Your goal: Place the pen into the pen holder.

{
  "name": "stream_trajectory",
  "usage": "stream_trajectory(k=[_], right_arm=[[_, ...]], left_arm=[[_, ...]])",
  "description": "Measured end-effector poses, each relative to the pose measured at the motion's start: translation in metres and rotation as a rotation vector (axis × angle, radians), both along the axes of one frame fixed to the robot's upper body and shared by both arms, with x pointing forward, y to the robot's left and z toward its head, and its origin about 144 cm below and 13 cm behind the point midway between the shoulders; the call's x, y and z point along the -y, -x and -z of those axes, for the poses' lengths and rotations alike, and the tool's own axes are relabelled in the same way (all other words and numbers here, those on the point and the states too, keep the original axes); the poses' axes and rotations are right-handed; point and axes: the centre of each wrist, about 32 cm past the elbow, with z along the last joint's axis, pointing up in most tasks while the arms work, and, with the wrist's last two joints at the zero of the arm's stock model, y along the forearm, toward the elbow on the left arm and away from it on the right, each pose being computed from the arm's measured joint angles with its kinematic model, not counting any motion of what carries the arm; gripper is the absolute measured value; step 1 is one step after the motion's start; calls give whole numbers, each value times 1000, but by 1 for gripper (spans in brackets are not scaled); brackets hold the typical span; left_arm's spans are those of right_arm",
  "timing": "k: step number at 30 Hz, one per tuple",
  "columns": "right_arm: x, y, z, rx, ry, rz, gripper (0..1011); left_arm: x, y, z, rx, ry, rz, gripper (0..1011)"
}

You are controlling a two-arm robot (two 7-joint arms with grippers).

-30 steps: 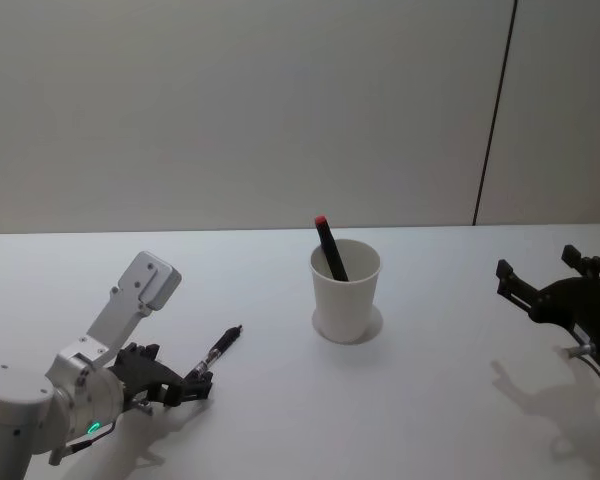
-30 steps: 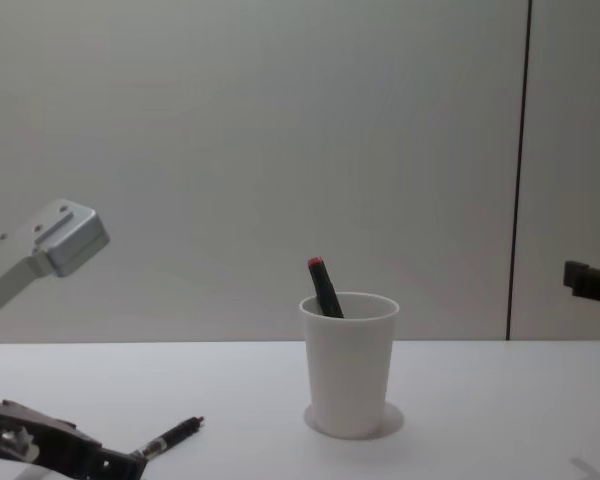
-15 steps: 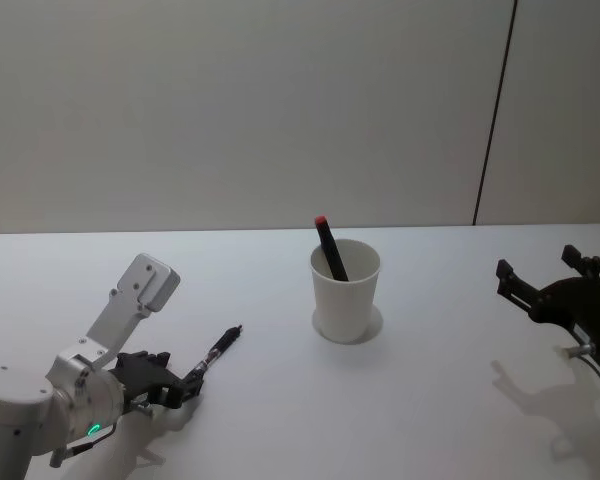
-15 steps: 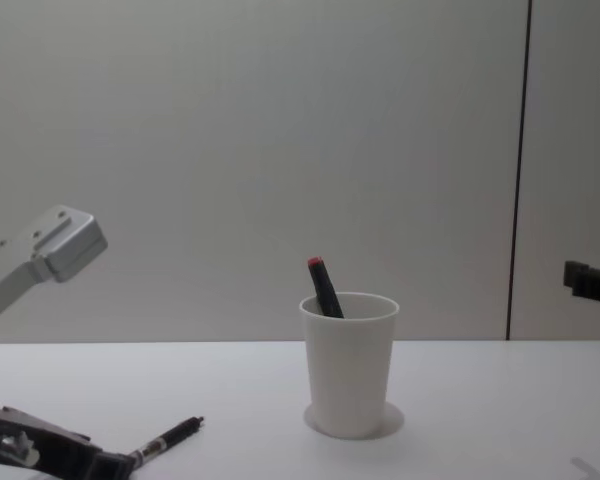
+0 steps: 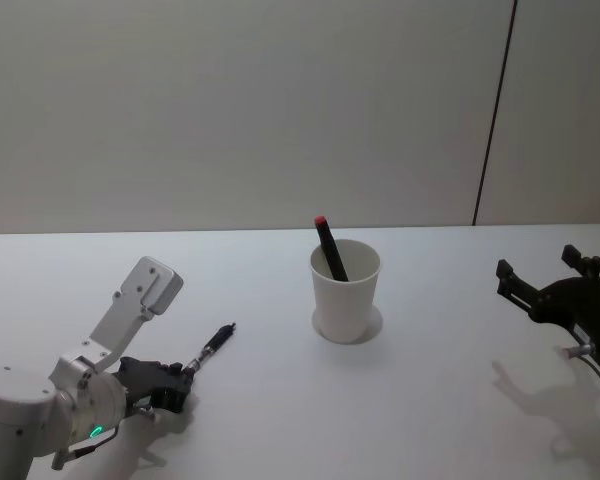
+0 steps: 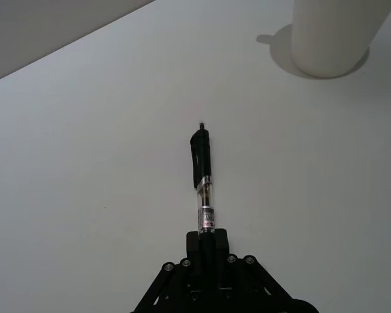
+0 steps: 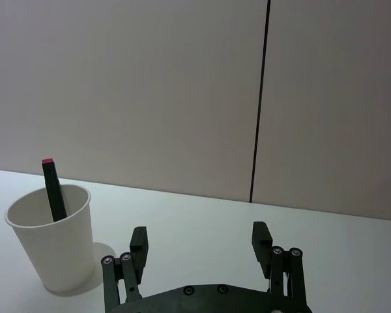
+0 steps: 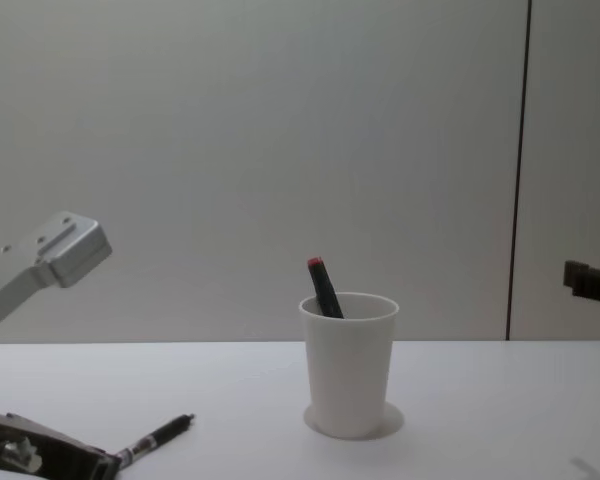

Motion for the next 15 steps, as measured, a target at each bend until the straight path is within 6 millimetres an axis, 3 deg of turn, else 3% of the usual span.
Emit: stream_trajectory(k=[15], right_arm=[[0, 0, 0, 0, 0, 0, 1002]], left_arm=[[1, 1, 2, -10, 8, 13, 131]])
